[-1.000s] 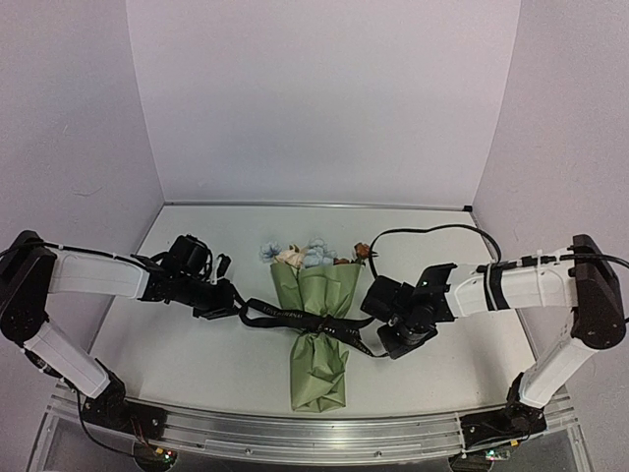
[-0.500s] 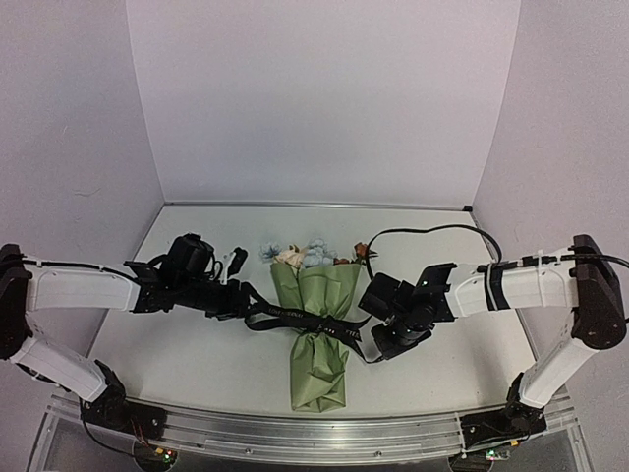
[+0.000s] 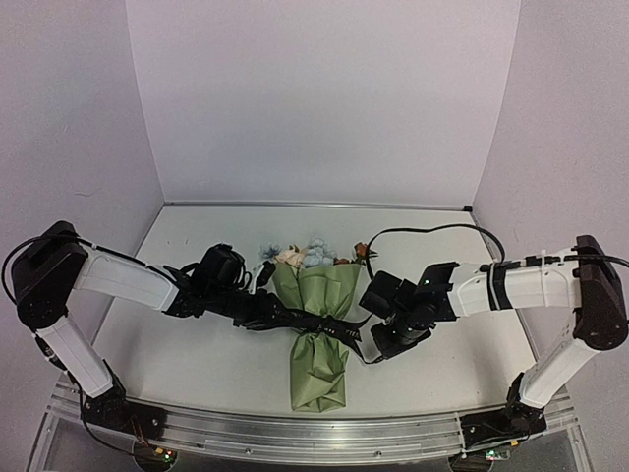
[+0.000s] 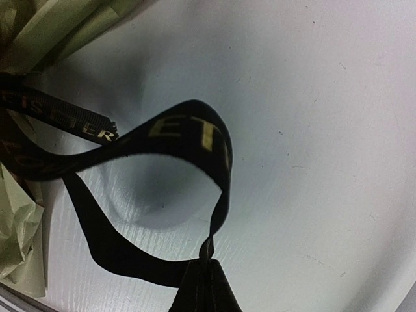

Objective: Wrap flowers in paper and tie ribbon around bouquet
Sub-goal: Adjust the half-tied ribbon on the folded bouquet.

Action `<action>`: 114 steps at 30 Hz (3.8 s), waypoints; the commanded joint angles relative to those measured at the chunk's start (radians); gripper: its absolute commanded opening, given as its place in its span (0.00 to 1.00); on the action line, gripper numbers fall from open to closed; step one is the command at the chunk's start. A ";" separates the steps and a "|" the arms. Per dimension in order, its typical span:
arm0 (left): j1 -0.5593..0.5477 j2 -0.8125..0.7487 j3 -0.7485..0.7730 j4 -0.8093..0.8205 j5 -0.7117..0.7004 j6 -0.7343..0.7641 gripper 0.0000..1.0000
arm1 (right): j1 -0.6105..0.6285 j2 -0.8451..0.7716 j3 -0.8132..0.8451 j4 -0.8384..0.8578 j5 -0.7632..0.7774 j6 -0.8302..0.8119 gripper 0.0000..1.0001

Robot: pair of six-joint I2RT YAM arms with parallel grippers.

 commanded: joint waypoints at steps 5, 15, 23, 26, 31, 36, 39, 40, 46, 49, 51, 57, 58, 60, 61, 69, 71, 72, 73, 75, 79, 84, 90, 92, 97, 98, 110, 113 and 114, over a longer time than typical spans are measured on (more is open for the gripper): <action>-0.004 0.032 0.070 0.075 0.038 -0.016 0.06 | 0.005 -0.038 0.021 0.002 -0.004 -0.003 0.00; -0.004 -0.138 -0.010 -0.096 -0.043 0.032 0.00 | 0.009 -0.065 -0.007 0.044 -0.096 -0.044 0.11; -0.004 -0.263 -0.112 -0.243 -0.149 -0.002 0.00 | 0.018 -0.173 -0.052 0.098 -0.117 -0.111 0.52; 0.000 -0.306 -0.142 -0.302 -0.216 -0.036 0.00 | -0.014 -0.209 -0.065 0.121 -0.139 -0.131 0.58; 0.019 -0.365 -0.178 -0.342 -0.254 -0.051 0.00 | -0.152 -0.159 -0.056 0.191 -0.299 -0.082 0.57; 0.026 -0.340 -0.153 -0.342 -0.244 -0.038 0.00 | -0.196 -0.045 0.007 0.195 -0.332 0.037 0.54; 0.026 -0.326 -0.139 -0.332 -0.236 -0.033 0.00 | -0.196 0.019 0.019 0.221 -0.306 0.085 0.55; 0.026 -0.321 -0.134 -0.331 -0.232 -0.030 0.00 | -0.195 0.044 0.028 0.227 -0.298 0.092 0.55; 0.028 -0.298 -0.116 -0.333 -0.225 -0.016 0.00 | -0.192 0.140 0.061 0.229 -0.250 0.131 0.50; 0.029 -0.293 -0.116 -0.330 -0.224 -0.020 0.00 | -0.188 0.174 0.063 0.230 -0.267 0.162 0.46; 0.028 -0.293 -0.117 -0.329 -0.222 -0.021 0.00 | -0.182 0.187 0.057 0.244 -0.269 0.174 0.38; 0.028 -0.293 -0.125 -0.322 -0.206 -0.021 0.00 | -0.174 0.118 0.043 0.245 -0.229 0.150 0.00; 0.028 -0.293 -0.125 -0.322 -0.206 -0.021 0.00 | -0.170 0.091 0.044 0.233 -0.217 0.133 0.00; 0.028 -0.294 -0.127 -0.322 -0.205 -0.021 0.00 | -0.148 0.035 0.046 0.211 -0.186 0.099 0.00; 0.028 -0.296 -0.128 -0.324 -0.207 -0.021 0.00 | -0.134 0.004 0.046 0.199 -0.169 0.083 0.00; 0.032 -0.291 -0.134 -0.384 -0.265 -0.065 0.00 | 0.014 -0.065 0.069 0.137 -0.114 0.023 0.00; 0.035 -0.290 -0.134 -0.413 -0.296 -0.079 0.00 | 0.042 -0.038 0.070 0.137 -0.135 0.021 0.00; 0.038 -0.291 -0.135 -0.425 -0.309 -0.083 0.00 | 0.053 -0.022 0.072 0.137 -0.144 0.019 0.00; 0.042 -0.291 -0.137 -0.434 -0.319 -0.087 0.00 | 0.063 -0.004 0.074 0.137 -0.152 0.017 0.00; 0.052 -0.289 -0.144 -0.451 -0.334 -0.098 0.00 | 0.085 0.037 0.080 0.137 -0.164 0.011 0.00; 0.074 -0.277 -0.161 -0.466 -0.339 -0.114 0.00 | 0.102 0.083 0.065 0.143 -0.185 0.032 0.00; 0.086 -0.240 -0.160 -0.469 -0.341 -0.112 0.00 | 0.102 0.069 0.032 0.151 -0.163 0.009 0.15; 0.100 -0.213 -0.146 -0.475 -0.342 -0.099 0.00 | 0.049 -0.049 -0.033 0.175 -0.238 -0.109 0.51; 0.101 -0.214 -0.141 -0.470 -0.334 -0.093 0.00 | 0.008 -0.090 -0.062 0.211 -0.294 -0.140 0.56; 0.100 -0.211 -0.108 -0.469 -0.323 -0.064 0.00 | -0.110 -0.105 -0.114 0.369 -0.415 -0.210 0.56; 0.101 -0.211 -0.104 -0.468 -0.318 -0.059 0.00 | -0.138 -0.092 -0.120 0.412 -0.458 -0.205 0.56; 0.101 -0.217 -0.094 -0.501 -0.339 -0.046 0.00 | -0.260 0.139 0.005 0.493 -0.612 -0.168 0.48; 0.101 -0.224 -0.099 -0.502 -0.339 -0.046 0.00 | -0.253 0.149 0.002 0.493 -0.627 -0.182 0.49; 0.101 -0.224 -0.099 -0.503 -0.339 -0.045 0.00 | -0.250 0.149 -0.003 0.493 -0.627 -0.187 0.49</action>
